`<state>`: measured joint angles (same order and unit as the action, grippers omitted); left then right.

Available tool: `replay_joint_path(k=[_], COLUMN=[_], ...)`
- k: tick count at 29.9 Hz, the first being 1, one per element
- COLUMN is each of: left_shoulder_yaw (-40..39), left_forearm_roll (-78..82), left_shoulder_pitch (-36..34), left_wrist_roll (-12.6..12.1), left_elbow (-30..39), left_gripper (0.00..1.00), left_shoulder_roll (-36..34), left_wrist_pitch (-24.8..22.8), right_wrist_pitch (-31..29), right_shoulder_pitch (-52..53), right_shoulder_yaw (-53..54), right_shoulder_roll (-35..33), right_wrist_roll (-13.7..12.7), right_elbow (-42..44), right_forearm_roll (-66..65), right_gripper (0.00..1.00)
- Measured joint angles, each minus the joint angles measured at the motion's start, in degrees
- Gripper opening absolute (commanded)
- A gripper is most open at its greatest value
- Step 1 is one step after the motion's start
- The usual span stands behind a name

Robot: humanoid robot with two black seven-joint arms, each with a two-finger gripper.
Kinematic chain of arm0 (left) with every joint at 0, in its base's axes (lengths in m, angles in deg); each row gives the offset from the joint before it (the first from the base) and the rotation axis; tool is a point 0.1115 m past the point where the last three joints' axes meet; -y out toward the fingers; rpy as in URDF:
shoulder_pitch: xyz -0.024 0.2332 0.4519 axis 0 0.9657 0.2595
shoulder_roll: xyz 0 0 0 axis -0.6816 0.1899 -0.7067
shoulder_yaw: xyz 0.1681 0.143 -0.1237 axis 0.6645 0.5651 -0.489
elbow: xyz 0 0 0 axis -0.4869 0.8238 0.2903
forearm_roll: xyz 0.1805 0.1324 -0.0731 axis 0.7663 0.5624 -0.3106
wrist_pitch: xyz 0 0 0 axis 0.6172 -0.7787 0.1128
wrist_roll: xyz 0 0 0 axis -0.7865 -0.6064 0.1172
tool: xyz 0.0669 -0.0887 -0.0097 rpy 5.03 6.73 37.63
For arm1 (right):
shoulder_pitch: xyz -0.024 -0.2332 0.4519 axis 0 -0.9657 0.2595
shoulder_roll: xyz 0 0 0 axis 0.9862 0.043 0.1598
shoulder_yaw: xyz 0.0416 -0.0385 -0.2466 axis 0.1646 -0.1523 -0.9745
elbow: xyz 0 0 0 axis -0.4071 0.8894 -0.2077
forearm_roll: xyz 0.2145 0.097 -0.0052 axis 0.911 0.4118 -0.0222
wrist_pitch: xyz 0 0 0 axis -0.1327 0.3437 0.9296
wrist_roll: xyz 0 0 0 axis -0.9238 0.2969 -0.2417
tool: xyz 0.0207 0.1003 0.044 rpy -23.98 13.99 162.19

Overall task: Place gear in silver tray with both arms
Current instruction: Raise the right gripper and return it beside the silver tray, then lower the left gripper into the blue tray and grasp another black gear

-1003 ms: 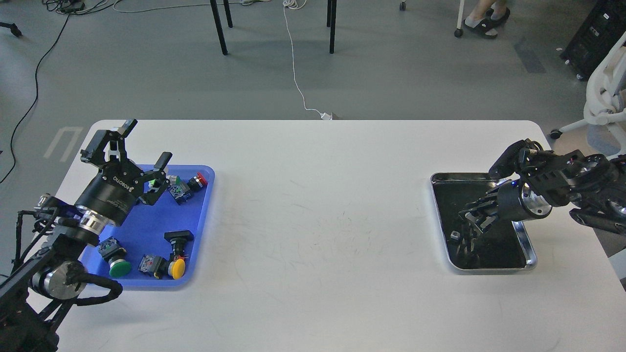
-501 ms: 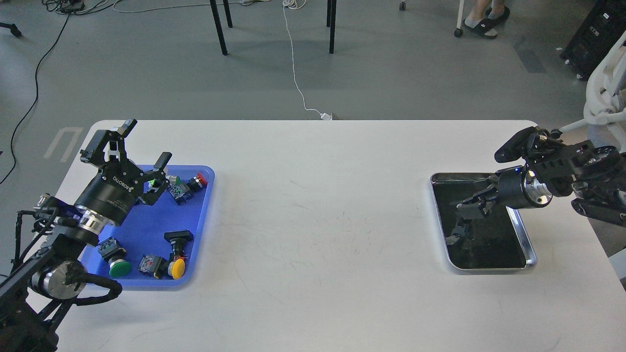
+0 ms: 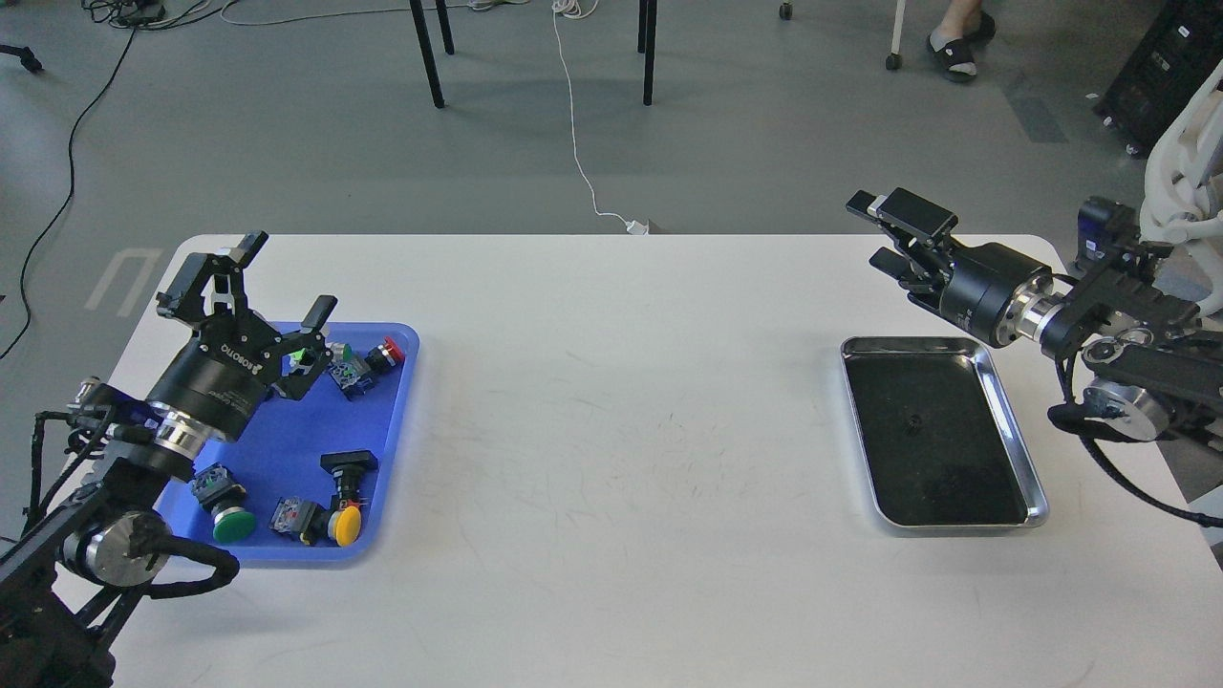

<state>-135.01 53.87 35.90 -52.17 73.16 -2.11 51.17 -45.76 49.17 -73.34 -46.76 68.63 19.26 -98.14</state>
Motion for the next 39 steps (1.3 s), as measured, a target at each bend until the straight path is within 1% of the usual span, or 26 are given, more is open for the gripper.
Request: replay_joint_path(k=[2,5,8,11,17,19,21,24,26,29,32,39], left_shoulder_yaw=[0.1,0.2,0.4,0.7,2.0,4.6,8.7,17.6,24.3,32.7,37.7,39.6], left_forearm_roll=[0.2,2.0,7.5,18.5,49.0,60.7,71.0,83.8,88.7,90.9,91.3,91.3], left_shoulder_pitch=[-0.5,-1.3,-2.0,-3.2,-8.1,-10.1,-12.4,-16.9,-20.4,-25.2,-27.9,-29.4], left_wrist_roll=[0.1,0.2,0.7,1.5,1.7,1.7,1.7,1.7,1.8,1.8,1.8,1.7], left_elbow=[0.0,0.0,0.0,0.0,-0.2,-0.3,-0.4,-1.0,-2.6,-7.6,-12.7,-22.9], left_gripper=[0.98,0.98,0.98,0.98,0.98,0.98,0.98,0.97,0.96,0.95,0.94,0.91], left_shoulder_roll=[0.0,-0.1,-0.9,-3.2,-9.0,-11.9,-14.6,-18.5,-20.2,-20.6,-18.7,-13.1], left_wrist_pitch=[0.1,0.3,0.3,0.0,0.3,1.3,3.5,9.1,11.9,13.7,15.3,16.5], right_wrist_pitch=[-2.4,-7.4,-11.6,-13.0,-13.3,-13.3,-13.3,-13.3,-13.3,-13.3,-13.3,-13.3], right_shoulder_pitch=[-4.8,-11.5,-16.4,-19.0,-19.7,-19.7,-19.7,-19.7,-19.8,-19.8,-19.8,-19.9], right_shoulder_yaw=[5.0,12.1,17.2,19.0,19.1,19.0,18.9,18.7,18.6,18.6,18.6,18.7], right_shoulder_roll=[0.6,1.7,2.5,2.8,3.5,4.1,4.7,5.7,6.0,6.5,6.7,6.8], right_wrist_roll=[0.0,0.0,0.0,0.0,0.0,0.0,0.0,0.0,0.0,0.0,0.0,0.0], right_elbow=[0.1,0.4,0.8,0.9,1.1,1.4,1.9,2.6,2.9,3.2,3.3,3.3], right_forearm_roll=[4.1,9.8,13.2,13.9,13.5,13.3,13.2,13.0,12.5,11.2,10.8,10.8], right_gripper=[0.97,0.97,0.97,0.97,0.97,0.97,0.97,0.97,0.97,0.97,0.97,0.97])
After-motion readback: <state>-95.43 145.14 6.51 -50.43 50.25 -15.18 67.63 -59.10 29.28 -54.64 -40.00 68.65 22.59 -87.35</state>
